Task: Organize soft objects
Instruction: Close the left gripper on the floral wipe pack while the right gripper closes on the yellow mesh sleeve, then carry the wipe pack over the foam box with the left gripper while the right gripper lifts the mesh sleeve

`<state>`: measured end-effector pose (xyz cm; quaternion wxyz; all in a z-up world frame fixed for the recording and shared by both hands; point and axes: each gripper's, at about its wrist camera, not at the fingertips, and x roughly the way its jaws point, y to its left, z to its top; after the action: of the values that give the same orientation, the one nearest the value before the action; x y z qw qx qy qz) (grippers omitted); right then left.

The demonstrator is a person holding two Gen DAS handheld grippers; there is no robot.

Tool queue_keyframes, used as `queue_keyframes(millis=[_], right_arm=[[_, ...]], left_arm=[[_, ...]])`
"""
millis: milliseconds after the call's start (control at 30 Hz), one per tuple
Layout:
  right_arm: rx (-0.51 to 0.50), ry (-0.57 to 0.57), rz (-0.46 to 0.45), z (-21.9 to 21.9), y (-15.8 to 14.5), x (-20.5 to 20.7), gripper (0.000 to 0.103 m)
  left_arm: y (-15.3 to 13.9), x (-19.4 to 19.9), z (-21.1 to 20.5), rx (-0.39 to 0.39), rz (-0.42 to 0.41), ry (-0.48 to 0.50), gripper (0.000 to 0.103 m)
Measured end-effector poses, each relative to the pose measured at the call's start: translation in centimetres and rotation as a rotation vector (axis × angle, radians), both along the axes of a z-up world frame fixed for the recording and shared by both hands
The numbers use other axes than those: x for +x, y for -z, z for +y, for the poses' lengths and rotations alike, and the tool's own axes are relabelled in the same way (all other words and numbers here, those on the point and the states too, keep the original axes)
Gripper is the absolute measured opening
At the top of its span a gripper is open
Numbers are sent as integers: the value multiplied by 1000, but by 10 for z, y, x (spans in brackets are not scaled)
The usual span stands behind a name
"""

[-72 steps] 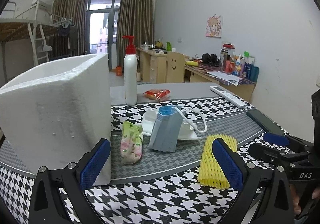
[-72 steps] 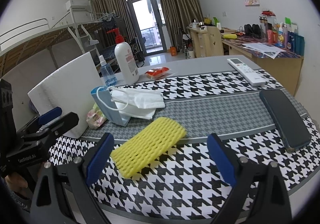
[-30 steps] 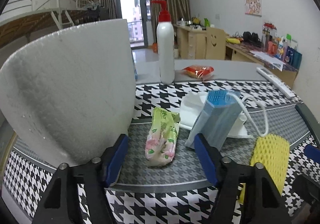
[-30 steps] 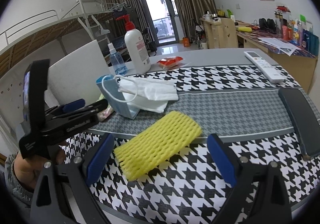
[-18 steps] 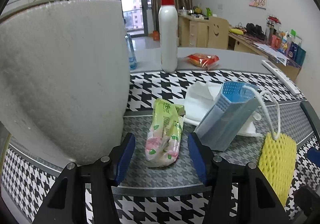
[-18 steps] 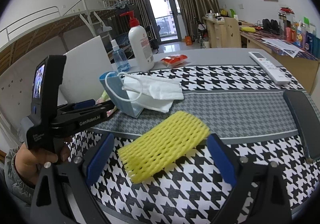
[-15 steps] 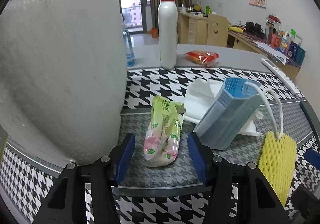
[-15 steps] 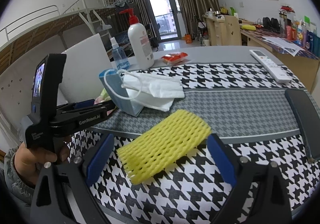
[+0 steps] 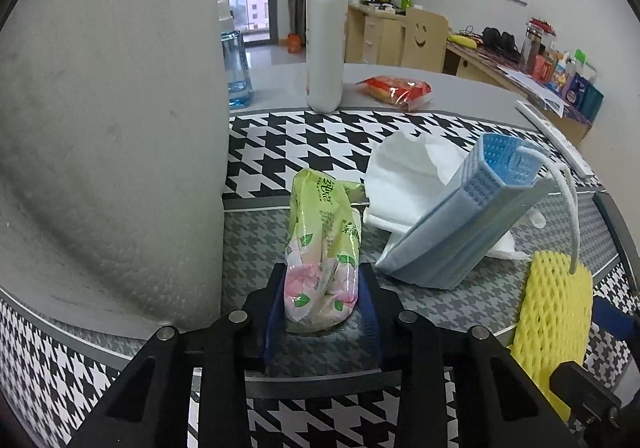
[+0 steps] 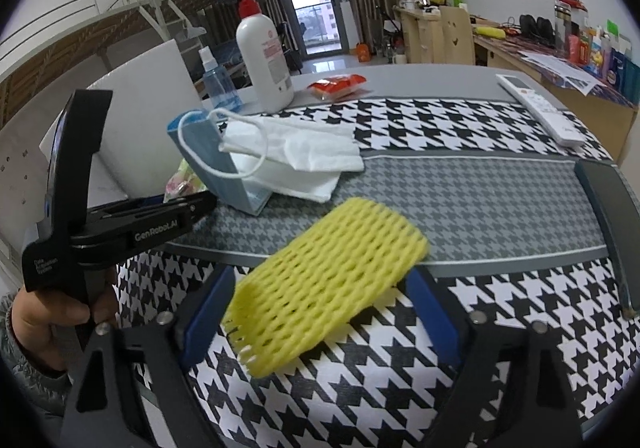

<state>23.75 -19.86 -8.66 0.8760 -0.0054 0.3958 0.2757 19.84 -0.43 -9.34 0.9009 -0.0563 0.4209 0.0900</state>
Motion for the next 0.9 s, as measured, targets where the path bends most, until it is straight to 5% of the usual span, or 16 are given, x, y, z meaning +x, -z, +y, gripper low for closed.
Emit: queue_keyframes(millis=[467, 633, 900], right_arm=[[-70, 12, 29, 13, 5, 1, 43], [-65, 8, 16, 17, 4, -3, 16], [-12, 26, -8, 6, -11, -8, 11]], left_arm=[[-1, 0, 1, -29, -7, 24, 29], [-2, 0, 1, -33, -21, 32, 25], [-13, -15, 1, -13, -78, 36, 23]])
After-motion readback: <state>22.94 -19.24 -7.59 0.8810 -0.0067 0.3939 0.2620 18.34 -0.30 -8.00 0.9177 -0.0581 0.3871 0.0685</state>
